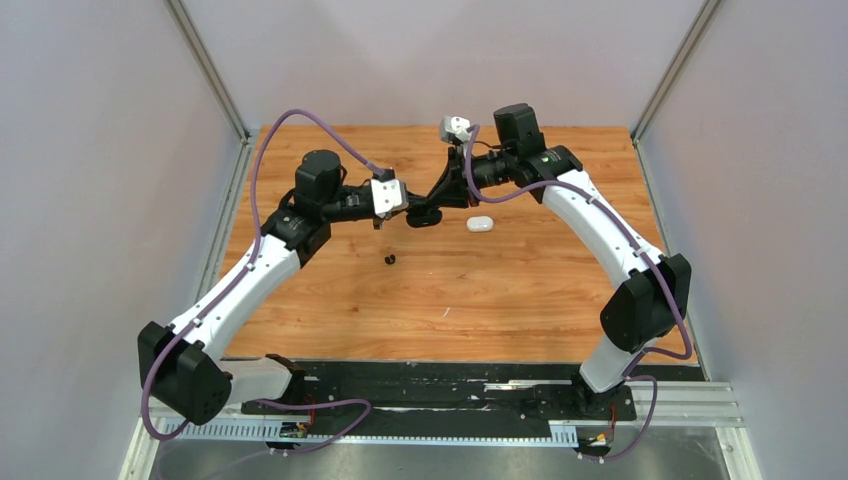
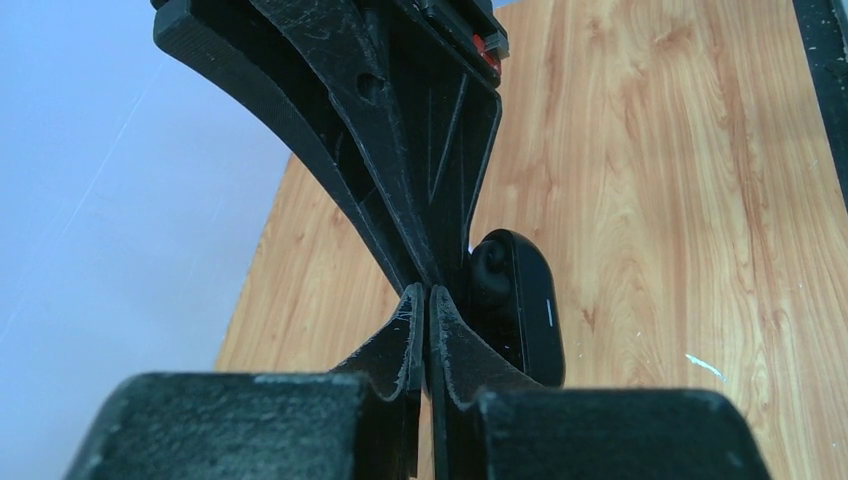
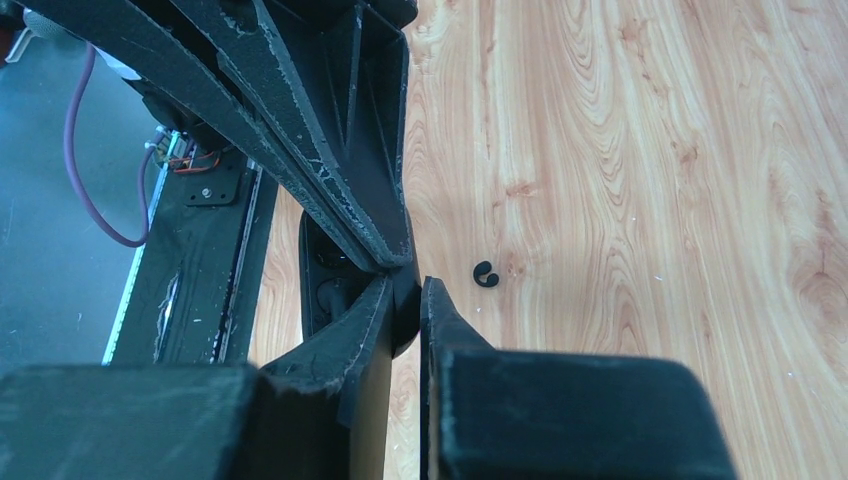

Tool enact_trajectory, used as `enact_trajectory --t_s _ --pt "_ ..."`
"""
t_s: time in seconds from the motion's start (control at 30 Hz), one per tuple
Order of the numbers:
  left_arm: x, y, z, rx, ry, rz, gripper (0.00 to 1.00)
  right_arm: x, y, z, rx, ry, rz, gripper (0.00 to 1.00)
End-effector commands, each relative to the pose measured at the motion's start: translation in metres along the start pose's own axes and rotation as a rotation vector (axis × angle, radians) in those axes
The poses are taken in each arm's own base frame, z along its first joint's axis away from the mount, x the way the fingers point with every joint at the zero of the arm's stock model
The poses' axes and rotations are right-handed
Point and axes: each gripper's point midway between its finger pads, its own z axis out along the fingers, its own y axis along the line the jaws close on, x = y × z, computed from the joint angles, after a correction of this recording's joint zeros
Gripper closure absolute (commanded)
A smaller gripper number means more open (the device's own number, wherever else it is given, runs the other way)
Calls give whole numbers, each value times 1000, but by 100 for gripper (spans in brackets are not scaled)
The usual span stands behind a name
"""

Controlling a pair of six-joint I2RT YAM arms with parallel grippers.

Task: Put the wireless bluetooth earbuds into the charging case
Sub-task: Pass from the left arm to the right

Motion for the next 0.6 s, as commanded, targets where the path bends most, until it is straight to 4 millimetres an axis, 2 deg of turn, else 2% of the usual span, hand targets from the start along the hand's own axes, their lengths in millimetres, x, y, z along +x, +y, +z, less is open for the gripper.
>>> enact_trajectory --t_s 0.0,0.43,0.5,0.53,0.57 --pt "-27 13 1 -32 -61 60 100 -15 3 1 6 -14 -84 98" --pt "-22 13 3 -34 -51 47 100 -17 0 1 27 -4 -143 100" --pt "-22 19 2 -69 -39 12 86 -16 -2 1 52 11 -187 100" --pt "-23 22 1 -89 -35 -21 72 -16 -4 0 67 19 -212 100" --pt "-23 27 -1 -120 -25 -33 66 -15 -5 -1 84 30 -241 100"
